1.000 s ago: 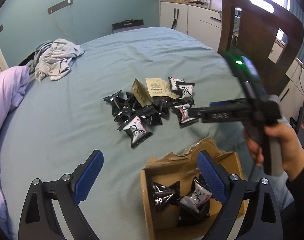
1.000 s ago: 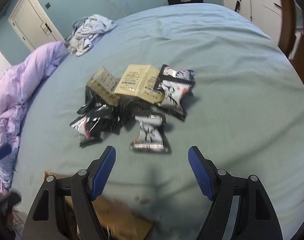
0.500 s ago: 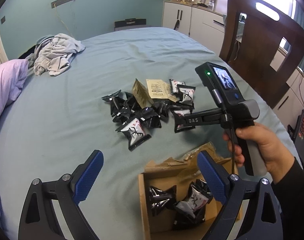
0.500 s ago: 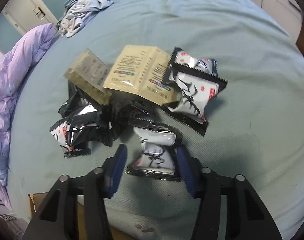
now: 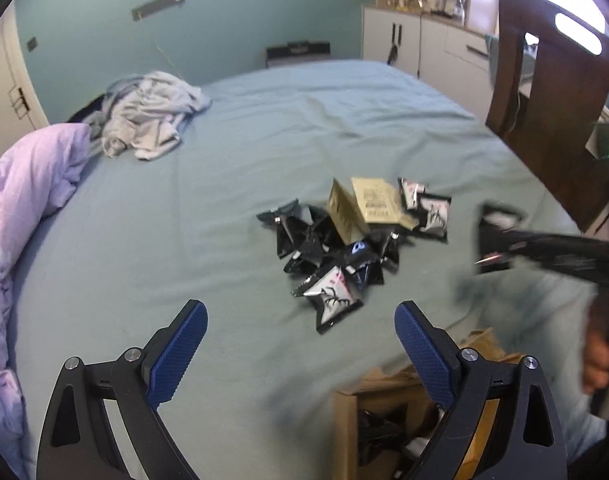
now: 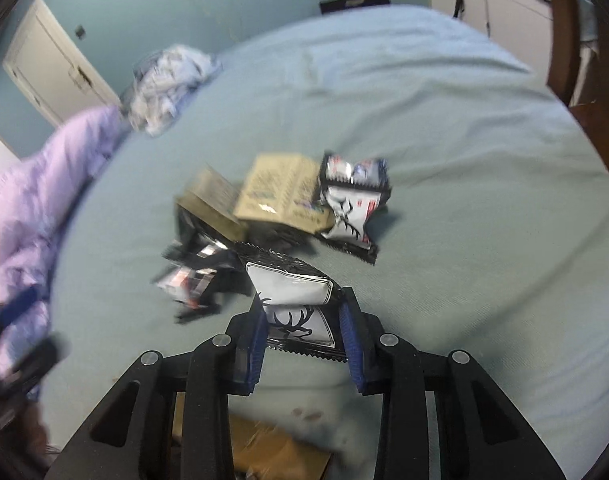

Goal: Organize snacks
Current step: 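Grasp a white-and-black packet with the left gripper while the right gripper holds its packet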

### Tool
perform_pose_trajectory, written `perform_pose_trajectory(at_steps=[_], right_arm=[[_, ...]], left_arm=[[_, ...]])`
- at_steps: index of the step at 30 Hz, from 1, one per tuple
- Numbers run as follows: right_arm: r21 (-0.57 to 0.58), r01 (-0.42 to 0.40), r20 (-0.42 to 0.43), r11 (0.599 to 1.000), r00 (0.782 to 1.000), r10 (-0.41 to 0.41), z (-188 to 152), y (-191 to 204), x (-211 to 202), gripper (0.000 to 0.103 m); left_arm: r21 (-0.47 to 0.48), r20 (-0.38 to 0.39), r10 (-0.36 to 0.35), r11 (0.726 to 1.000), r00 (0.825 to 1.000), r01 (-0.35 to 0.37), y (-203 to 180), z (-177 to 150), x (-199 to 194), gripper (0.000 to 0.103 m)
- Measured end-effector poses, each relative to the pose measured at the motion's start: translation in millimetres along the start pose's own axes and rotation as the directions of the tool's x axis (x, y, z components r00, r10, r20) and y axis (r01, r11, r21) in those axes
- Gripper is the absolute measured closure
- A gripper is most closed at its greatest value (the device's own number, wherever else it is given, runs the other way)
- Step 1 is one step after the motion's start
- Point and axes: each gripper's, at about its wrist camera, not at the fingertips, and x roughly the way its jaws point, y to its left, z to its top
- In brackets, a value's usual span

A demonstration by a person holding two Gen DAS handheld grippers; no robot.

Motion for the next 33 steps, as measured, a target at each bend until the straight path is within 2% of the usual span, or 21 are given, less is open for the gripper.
perform_pose_trajectory(at_steps=[3, 6, 9, 12, 15, 19, 21, 23, 25, 28, 33], right_arm=[[0.026, -0.030, 0.061, 0.999, 0.998, 0.028, -11, 4, -38, 0.071], [0.046, -0.022, 0.123, 0.999, 0.992, 0.016, -29, 8, -72, 0.071], [0.056, -0.002, 0.165, 0.998, 0.986, -0.007, -61, 9, -98, 0.071], [0.070, 0.034, 0.169, 0.997, 0.985, -0.045, -99, 5, -116, 0.071], [0.129, 0.026, 0.146, 0.991, 0.988, -0.045, -128, -6, -124, 0.071], [0.146, 0.060, 0.126, 0.987, 0.989, -0.079, -142, -9, -119, 0.071], [0.128, 0.084, 0.118, 0.988, 0.988, -0.099, -135, -5, -109, 0.071], [0.128, 0.071, 0.122, 0.989, 0.989, -0.087, -129, -2, -105, 0.071], [0.119, 0.069, 0.128, 0.990, 0.988, -0.084, -128, 0, -104, 0.071], [0.107, 0.084, 0.130, 0.991, 0.987, -0.098, -129, 1, -96, 0.071], [0.131, 0.093, 0.137, 0.987, 0.984, -0.111, -134, -5, -97, 0.071]], left_arm=[[-0.013, -0.017, -0.011, 1.000, 1.000, 0.011, 8, 10, 16, 0.007], [-0.020, -0.039, 0.014, 1.000, 0.999, -0.015, 11, 15, 36, 0.007], [-0.029, -0.109, -0.011, 1.000, 0.994, 0.008, 11, 17, 65, 0.007], [-0.059, -0.179, -0.069, 0.997, 0.981, 0.059, 10, 14, 93, 0.007], [-0.072, -0.225, -0.082, 0.995, 0.971, 0.067, 6, 12, 113, 0.008], [-0.096, -0.267, -0.126, 0.990, 0.955, 0.104, -3, 13, 135, 0.009], [-0.107, -0.288, -0.136, 0.988, 0.948, 0.109, -10, 12, 145, 0.016], [-0.088, -0.300, -0.102, 0.993, 0.948, 0.079, -13, 11, 149, 0.044], [-0.083, -0.304, -0.099, 0.994, 0.947, 0.078, -13, 9, 150, 0.048], [-0.088, -0.304, -0.102, 0.993, 0.947, 0.079, -8, 7, 146, 0.061], [-0.142, -0.242, -0.083, 0.989, 0.967, 0.049, 12, 3, 112, 0.062]])
